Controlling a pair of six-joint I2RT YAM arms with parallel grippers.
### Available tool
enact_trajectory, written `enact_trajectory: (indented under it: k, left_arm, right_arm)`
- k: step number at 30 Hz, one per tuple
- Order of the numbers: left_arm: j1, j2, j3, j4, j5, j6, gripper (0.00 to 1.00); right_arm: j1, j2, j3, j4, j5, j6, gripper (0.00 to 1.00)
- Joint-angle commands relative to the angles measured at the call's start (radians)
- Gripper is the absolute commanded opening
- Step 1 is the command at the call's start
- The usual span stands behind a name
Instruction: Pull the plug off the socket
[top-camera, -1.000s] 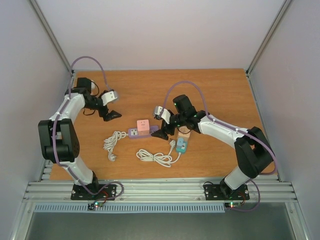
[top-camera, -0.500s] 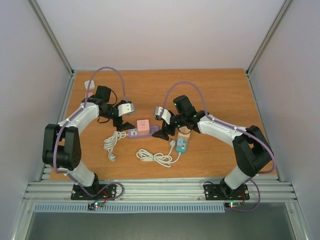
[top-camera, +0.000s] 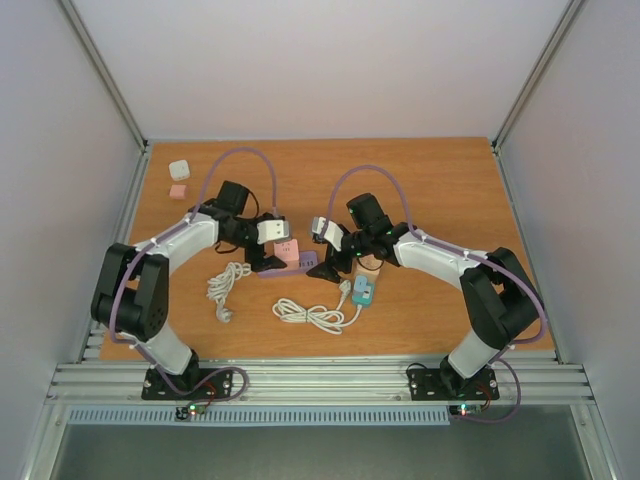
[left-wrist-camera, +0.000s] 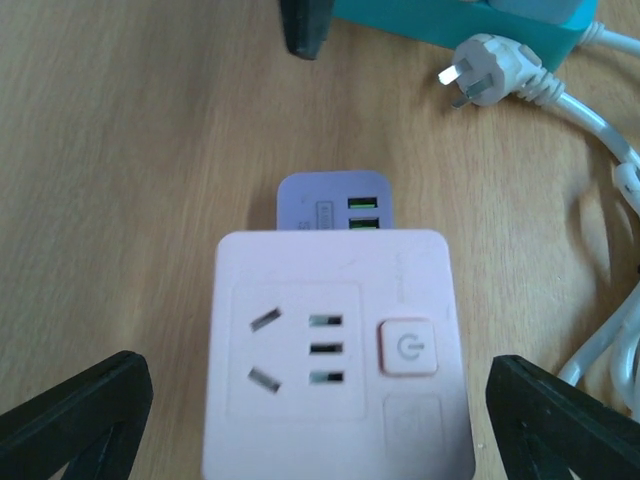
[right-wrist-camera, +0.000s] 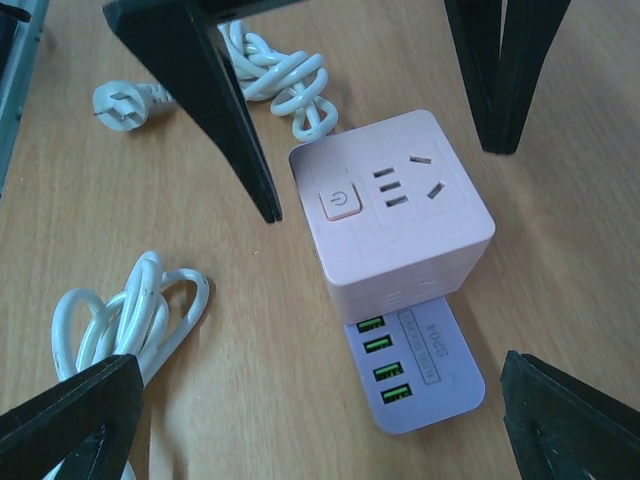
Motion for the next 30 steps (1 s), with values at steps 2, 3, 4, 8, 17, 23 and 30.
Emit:
enact_trajectory:
  k: [2,3,4,8,17,23,30]
  left_arm:
    - [-0.045,0.039,-0.015,0.059,-0.022,-0.025,0.88]
    - [-0.048,0.042,-0.016,0.063,-0.023,-0.025,0.86]
    - [-0.050,0.043,-0.019,0.070,-0.021,-0.028,0.83]
    - [-0.052,0.039,-0.028,0.081,-0.002,-0.032,0.73]
    - [-0.049,-0.008,-0.071,0.036,-0.094,0.031,0.53]
    - [-0.003,-0.028,-0.073,-0.015,-0.076,0.067,0.43]
    - [0.072,-0.047,-0.054,-0.130,-0.039,0.182,0.40]
  right_arm:
    - [-0.004,0.011,-0.010,0.026,-0.003,-0.024,0.98]
    - [-0.004,0.013,-0.009,0.026,-0.003,-0.024,0.99]
    - [-0.004,0.015,-0.009,0.027,-0.004,-0.025,0.98]
    - [-0.004,0.020,-0.014,0.030,-0.005,-0.027,0.98]
    - [-0.004,0.040,-0.017,0.038,-0.019,-0.026,0.98]
    - [0.006,0.051,-0.042,0.094,-0.023,-0.020,0.98]
    - [0.057,0.094,-0.009,0.116,0.016,-0.032,0.95]
